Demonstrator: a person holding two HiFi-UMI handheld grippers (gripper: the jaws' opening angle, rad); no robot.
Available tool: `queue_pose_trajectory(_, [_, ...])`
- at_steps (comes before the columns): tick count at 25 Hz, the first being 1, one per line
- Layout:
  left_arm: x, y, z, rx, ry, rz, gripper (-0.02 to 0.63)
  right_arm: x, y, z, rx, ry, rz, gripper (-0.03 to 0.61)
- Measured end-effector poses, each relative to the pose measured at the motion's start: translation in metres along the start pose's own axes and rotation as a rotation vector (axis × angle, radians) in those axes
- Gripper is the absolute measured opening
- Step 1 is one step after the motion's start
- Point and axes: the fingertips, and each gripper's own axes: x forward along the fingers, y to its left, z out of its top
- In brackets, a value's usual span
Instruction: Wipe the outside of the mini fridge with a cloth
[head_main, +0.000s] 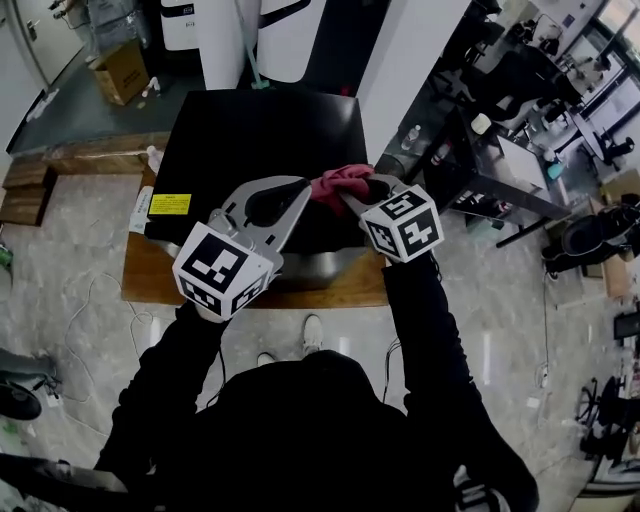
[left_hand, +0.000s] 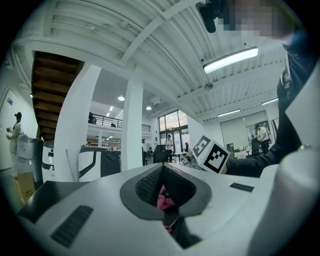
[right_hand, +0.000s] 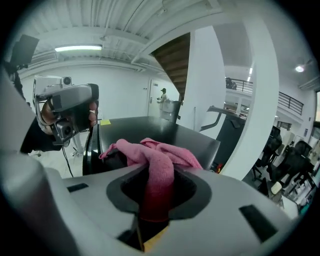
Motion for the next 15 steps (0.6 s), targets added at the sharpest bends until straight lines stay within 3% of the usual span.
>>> queue_pose_trajectory(7, [0.048,0.044,-0.003,0.004,0.053,0.083,0.006,0.053,-0.048,0.024,-0.029,0.001,0.116,0.098])
queue_pose_trajectory(15, [0.100,0.072,-0.008,0.013,0.101,0.178,0.006,0.110,-0.125,0.050,-0.069,-0.022,0.176,0.098])
